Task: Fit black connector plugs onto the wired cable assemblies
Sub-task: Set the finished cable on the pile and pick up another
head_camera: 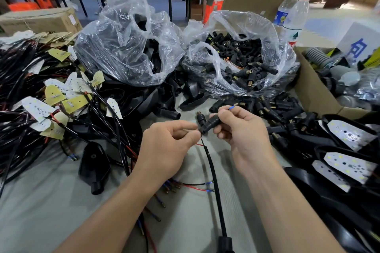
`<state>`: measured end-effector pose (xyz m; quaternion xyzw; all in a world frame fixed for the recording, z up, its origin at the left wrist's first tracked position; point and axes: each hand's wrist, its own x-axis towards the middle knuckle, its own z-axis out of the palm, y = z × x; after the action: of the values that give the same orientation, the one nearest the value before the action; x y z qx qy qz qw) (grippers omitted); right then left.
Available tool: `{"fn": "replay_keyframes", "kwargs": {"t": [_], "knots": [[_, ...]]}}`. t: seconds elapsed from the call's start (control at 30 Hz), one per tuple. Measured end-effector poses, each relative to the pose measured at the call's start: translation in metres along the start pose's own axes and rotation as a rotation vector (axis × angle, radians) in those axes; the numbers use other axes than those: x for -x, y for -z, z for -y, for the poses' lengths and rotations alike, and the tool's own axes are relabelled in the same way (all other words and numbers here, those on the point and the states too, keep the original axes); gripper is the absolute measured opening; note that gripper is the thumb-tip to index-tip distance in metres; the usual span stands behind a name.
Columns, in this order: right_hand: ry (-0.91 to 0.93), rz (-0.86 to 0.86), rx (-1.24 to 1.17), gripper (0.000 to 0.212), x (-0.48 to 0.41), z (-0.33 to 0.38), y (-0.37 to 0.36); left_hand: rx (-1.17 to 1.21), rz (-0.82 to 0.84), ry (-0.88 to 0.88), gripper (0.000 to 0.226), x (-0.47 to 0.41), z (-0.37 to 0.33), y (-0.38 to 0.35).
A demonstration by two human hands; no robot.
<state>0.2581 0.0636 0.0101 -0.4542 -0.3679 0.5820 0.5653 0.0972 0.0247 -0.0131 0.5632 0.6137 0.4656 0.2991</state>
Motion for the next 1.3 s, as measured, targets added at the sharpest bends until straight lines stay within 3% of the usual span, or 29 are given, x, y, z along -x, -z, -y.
{"fn": "replay_keyframes", "kwargs": {"t": [0.4, 0.63, 1.0, 1.17, 1.3], "knots": [[-0.026, 0.039, 0.023, 0.013, 0.005, -0.001, -0.003, 0.154, 0.14, -0.024, 0.039, 0.004, -0.005, -0.001], [-0.136, 0.097, -0.102, 0.011, 0.004, 0.002, 0.001, 0.239, 0.181, -0.014, 0.037, 0.004, -0.007, -0.002], [-0.18, 0.133, -0.097, 0.019, 0.004, 0.002, 0.001, -0.022, 0.108, -0.057, 0.018, 0.01, -0.015, -0.004], [-0.156, 0.187, -0.109, 0.012, 0.005, 0.003, 0.0, -0.028, 0.122, -0.038, 0.017, 0.007, -0.013, -0.003], [-0.059, 0.099, -0.102, 0.012, 0.003, 0.003, -0.001, 0.037, 0.193, -0.003, 0.015, 0.009, -0.014, -0.001]]}}
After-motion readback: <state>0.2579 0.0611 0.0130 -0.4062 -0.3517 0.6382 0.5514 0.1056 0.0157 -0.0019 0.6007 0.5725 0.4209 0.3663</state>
